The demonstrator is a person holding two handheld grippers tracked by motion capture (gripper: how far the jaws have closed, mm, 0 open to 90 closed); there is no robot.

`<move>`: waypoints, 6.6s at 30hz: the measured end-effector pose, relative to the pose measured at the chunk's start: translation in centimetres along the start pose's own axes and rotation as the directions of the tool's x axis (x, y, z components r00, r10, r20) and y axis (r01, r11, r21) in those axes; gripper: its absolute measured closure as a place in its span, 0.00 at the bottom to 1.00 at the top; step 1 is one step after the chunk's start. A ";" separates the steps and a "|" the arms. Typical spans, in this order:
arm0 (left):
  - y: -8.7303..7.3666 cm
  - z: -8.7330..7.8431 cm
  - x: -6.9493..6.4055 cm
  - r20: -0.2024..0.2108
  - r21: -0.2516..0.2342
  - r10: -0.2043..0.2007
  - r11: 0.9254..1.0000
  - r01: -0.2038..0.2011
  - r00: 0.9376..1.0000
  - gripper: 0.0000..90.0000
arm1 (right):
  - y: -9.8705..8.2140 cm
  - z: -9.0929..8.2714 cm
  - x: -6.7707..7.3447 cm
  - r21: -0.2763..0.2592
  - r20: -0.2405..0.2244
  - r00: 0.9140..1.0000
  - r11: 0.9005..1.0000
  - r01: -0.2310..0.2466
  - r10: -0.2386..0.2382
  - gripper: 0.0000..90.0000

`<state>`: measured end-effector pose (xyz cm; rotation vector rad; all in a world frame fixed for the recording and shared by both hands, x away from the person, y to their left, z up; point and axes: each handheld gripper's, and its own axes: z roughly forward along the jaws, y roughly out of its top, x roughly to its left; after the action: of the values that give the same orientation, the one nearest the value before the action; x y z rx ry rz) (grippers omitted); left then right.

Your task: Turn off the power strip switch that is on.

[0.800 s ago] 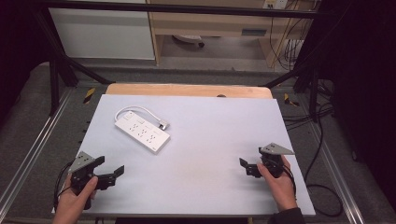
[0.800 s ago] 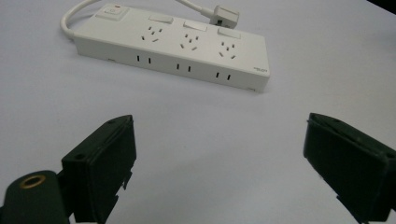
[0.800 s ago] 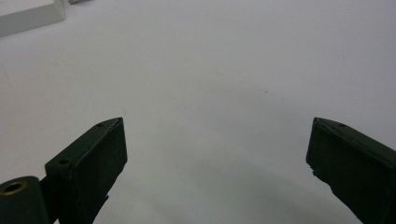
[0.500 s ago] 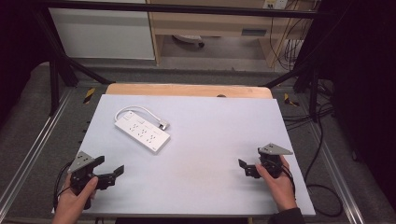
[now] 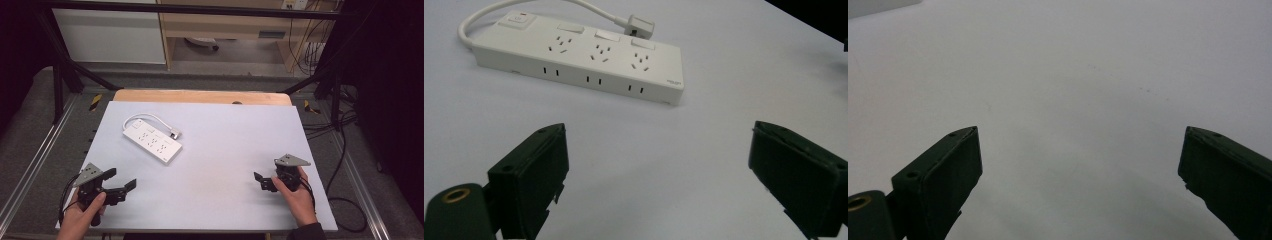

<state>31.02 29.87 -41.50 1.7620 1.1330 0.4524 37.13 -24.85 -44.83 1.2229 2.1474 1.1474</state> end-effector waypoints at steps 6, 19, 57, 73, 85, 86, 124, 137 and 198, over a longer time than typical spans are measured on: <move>0.1 0.1 -0.1 -0.008 0.003 -0.007 1.000 0.007 1.000 0.10 | 0.0 -0.1 0.0 -0.007 -0.003 1.000 1.000 -0.004 0.004 0.05; 2.6 0.7 0.2 -0.038 0.028 0.002 1.000 -0.001 0.999 0.10 | 0.1 -0.2 0.2 -0.026 -0.018 1.000 1.000 0.003 -0.003 0.05; 7.6 7.6 2.3 -0.017 0.040 0.047 0.998 -0.046 0.999 0.10 | 0.2 -0.2 0.4 -0.025 -0.016 1.000 1.000 0.010 -0.010 0.05; 8.7 8.4 3.6 -0.047 0.035 0.034 0.999 -0.033 0.998 0.10 | 0.2 -0.2 0.5 -0.022 -0.021 1.000 1.000 0.010 -0.011 0.05; 9.3 8.8 4.4 -0.068 0.039 0.036 0.999 -0.033 0.997 0.10 | 0.2 -0.2 0.5 -0.021 -0.022 1.000 1.000 0.016 -0.016 0.05; 9.4 8.9 4.4 -0.069 0.038 0.038 0.999 -0.036 0.997 0.10 | 0.2 -0.2 0.5 -0.021 -0.022 1.000 1.000 0.016 -0.017 0.05; 10.9 10.0 5.8 -0.112 0.044 0.043 0.998 -0.038 0.993 0.10 | 0.2 -0.2 0.5 -0.022 -0.024 0.999 1.000 0.022 -0.022 0.05; 11.2 10.8 5.8 -0.112 0.067 0.046 0.997 -0.039 0.993 0.13 | 0.2 -0.2 0.6 -0.022 -0.026 0.999 1.000 0.022 -0.022 0.05; 11.7 13.0 6.4 -0.100 0.067 0.033 0.997 -0.027 0.994 1.00 | 0.3 0.0 0.8 -0.024 -0.029 0.999 0.999 0.030 -0.031 0.05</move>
<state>49.24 27.28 -38.67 1.8322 1.2048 0.5331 36.87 -24.13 -44.50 1.1665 2.1603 1.1807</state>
